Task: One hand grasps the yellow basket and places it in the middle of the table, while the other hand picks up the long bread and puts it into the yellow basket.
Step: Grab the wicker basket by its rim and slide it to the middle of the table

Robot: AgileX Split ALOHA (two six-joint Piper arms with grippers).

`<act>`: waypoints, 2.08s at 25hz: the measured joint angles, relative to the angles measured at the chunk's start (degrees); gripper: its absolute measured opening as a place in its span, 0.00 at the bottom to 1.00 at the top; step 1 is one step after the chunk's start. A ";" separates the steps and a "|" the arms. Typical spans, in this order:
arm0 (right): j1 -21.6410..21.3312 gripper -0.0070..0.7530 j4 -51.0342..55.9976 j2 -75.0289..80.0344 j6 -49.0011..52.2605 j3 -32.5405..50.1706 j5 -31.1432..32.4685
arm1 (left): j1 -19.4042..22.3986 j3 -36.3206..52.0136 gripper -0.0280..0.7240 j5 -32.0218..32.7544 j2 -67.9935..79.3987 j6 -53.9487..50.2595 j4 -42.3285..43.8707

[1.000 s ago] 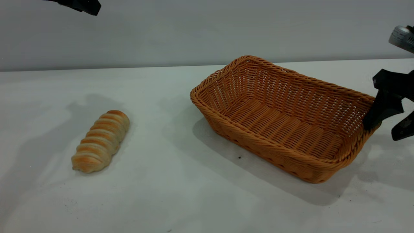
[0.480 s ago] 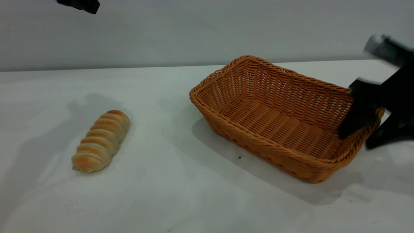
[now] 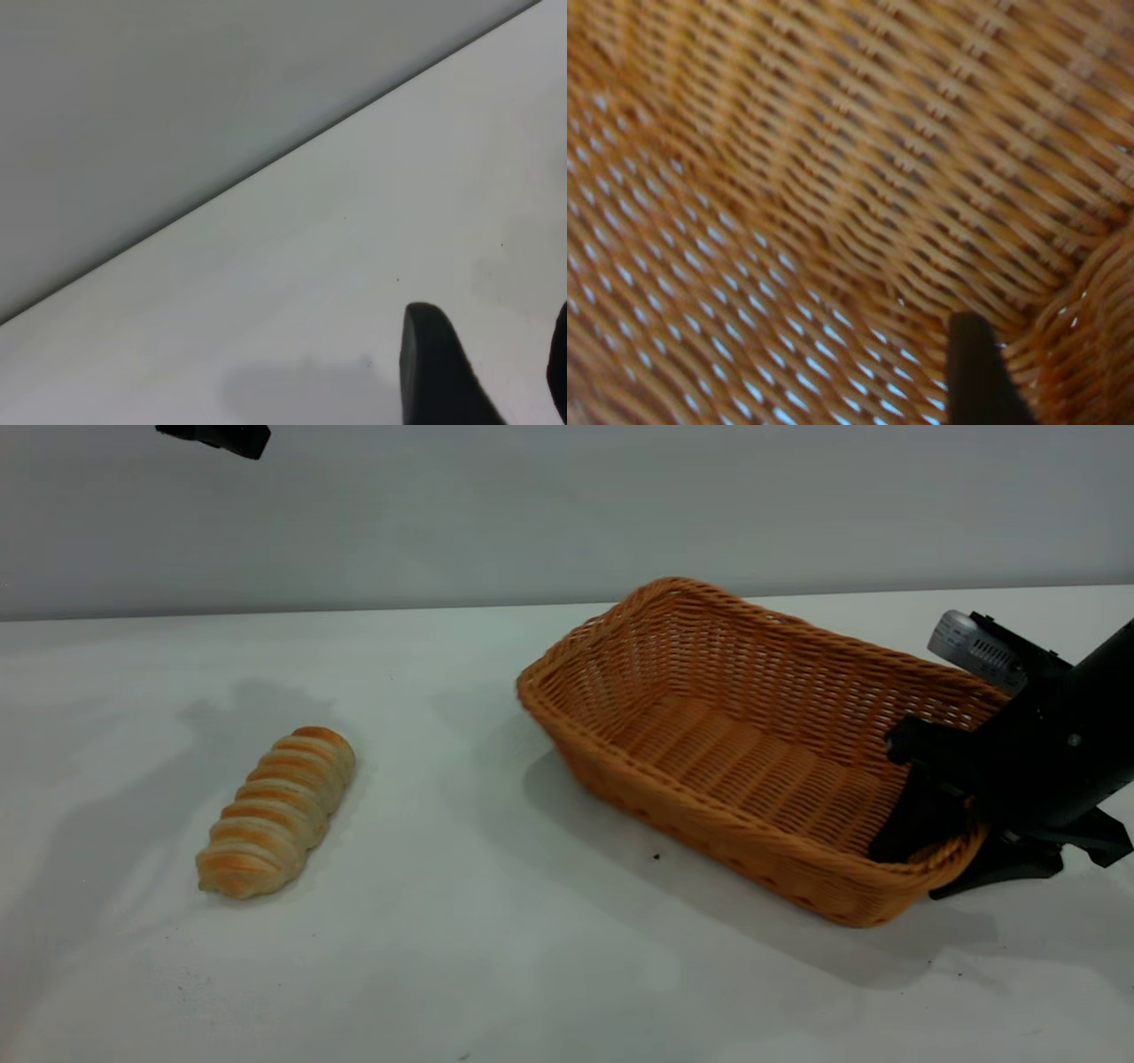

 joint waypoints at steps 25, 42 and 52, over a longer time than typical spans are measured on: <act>13.64 0.29 -28.12 1.07 17.92 -18.37 6.31 | -0.05 -0.27 0.54 0.37 1.46 0.11 0.00; 17.08 0.29 -24.92 8.04 22.05 -22.22 5.93 | -0.05 -0.31 0.54 0.99 1.49 0.11 -0.05; 17.09 0.53 -26.30 8.28 19.45 -24.20 6.80 | -0.05 -0.31 0.54 1.22 1.49 0.11 -0.05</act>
